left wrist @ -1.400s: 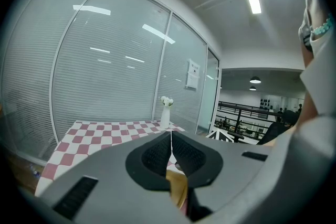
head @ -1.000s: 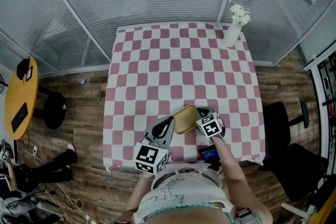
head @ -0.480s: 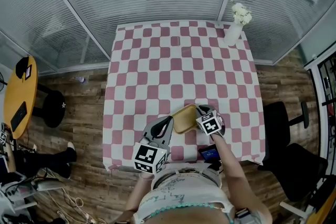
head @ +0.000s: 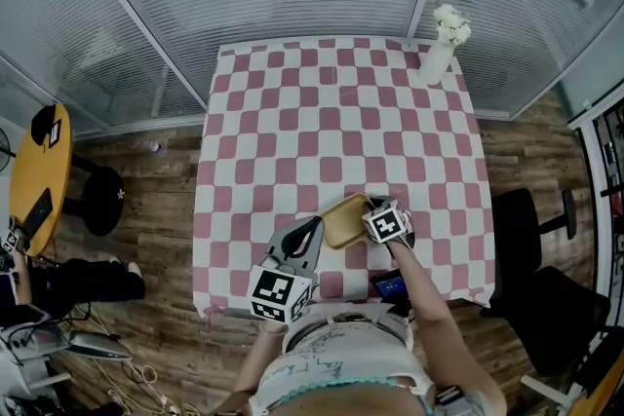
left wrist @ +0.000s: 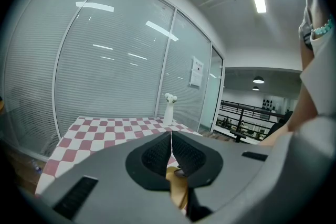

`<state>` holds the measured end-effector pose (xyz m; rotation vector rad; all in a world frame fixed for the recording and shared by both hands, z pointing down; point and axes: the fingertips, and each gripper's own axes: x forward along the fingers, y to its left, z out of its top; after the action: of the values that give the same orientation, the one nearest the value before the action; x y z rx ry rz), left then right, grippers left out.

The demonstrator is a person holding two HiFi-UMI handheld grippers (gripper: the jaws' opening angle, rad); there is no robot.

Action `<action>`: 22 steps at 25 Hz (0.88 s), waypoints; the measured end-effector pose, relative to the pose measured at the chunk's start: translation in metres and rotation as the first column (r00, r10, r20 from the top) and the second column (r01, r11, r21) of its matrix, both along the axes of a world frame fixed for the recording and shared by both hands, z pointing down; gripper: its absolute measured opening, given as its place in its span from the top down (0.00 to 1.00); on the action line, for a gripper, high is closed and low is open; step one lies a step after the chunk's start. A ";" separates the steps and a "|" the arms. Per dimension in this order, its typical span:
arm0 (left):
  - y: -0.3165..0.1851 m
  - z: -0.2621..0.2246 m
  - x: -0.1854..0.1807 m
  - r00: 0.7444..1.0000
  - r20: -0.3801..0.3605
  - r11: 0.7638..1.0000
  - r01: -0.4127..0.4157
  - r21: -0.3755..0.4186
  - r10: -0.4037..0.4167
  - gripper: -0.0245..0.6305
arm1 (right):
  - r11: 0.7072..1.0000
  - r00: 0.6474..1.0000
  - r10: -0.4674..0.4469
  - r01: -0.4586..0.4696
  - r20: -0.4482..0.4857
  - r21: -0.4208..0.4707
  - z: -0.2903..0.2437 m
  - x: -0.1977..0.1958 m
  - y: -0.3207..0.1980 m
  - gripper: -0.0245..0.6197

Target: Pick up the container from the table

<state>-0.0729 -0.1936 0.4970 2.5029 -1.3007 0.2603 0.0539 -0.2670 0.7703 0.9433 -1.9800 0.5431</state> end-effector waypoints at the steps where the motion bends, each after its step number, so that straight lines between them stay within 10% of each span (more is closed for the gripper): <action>1: 0.000 0.000 0.000 1.000 0.001 1.000 0.001 -0.001 -0.001 0.94 | 1.000 1.000 0.003 -0.003 -0.004 -0.011 0.002 0.000 0.001 0.88; 22: 0.001 0.009 0.008 1.000 0.015 0.999 -0.027 -0.034 0.028 0.94 | 0.999 0.997 0.047 -0.048 0.061 0.008 0.006 -0.001 0.006 0.91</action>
<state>-0.0647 -0.1927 0.5057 2.4966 -1.2582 0.3060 0.0526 -0.2606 0.7767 0.9925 -2.0199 0.5962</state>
